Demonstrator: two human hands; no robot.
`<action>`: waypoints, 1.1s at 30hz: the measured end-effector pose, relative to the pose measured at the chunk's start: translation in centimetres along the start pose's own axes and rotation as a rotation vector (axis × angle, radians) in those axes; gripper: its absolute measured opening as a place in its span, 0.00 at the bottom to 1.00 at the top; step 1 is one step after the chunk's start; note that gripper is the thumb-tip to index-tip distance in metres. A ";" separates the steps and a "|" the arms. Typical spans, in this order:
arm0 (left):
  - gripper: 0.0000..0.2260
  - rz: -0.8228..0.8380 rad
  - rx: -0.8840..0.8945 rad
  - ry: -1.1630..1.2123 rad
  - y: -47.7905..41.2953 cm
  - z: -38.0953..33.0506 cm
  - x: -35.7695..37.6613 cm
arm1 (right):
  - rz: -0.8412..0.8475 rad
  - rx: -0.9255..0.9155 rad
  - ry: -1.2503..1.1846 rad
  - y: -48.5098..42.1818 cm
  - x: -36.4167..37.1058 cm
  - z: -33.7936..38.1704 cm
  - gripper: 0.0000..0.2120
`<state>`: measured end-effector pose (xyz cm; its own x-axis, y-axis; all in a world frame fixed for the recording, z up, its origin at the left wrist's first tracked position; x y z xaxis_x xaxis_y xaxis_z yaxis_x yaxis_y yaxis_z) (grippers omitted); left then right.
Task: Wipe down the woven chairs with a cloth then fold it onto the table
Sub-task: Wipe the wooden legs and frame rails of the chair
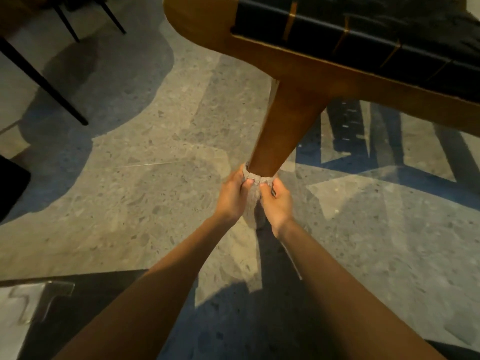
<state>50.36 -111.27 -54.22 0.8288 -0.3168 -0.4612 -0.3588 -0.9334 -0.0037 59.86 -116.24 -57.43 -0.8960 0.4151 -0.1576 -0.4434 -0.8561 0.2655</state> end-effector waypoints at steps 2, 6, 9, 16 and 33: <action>0.16 0.055 -0.079 -0.051 -0.1 1.2 0.3 | 0.073 0.040 0.022 -0.5 0.4 -0.6 0.07; 0.17 0.130 -0.205 -0.148 -0.1 2.5 0.7 | 0.137 0.126 0.080 -1.1 0.9 -1.4 0.10; 0.17 0.088 -0.272 -0.078 0.6 2.3 0.6 | 0.148 0.142 0.110 -1.1 0.5 -1.2 0.09; 0.12 -0.054 -0.179 0.316 1.1 -2.3 -0.4 | -0.023 -0.051 0.249 0.7 -2.5 3.7 0.09; 0.10 -0.358 0.191 0.264 1.8 -17.9 -3.5 | -0.504 -0.521 0.023 6.3 -10.6 16.9 0.18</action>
<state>54.45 -114.87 -36.76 0.9864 -0.0358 -0.1607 -0.0827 -0.9518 -0.2953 66.13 -120.84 -38.01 -0.5829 0.7960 -0.1629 -0.7276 -0.6006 -0.3315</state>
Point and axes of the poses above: each hand's wrist, its own y-axis away from the middle knuckle, its own x-axis out of the palm, z = x × y, the point moved 7 cm from there along -y, towards the middle knuckle, and after that the axes turned 7 degrees about y, right-handed, at the moved point
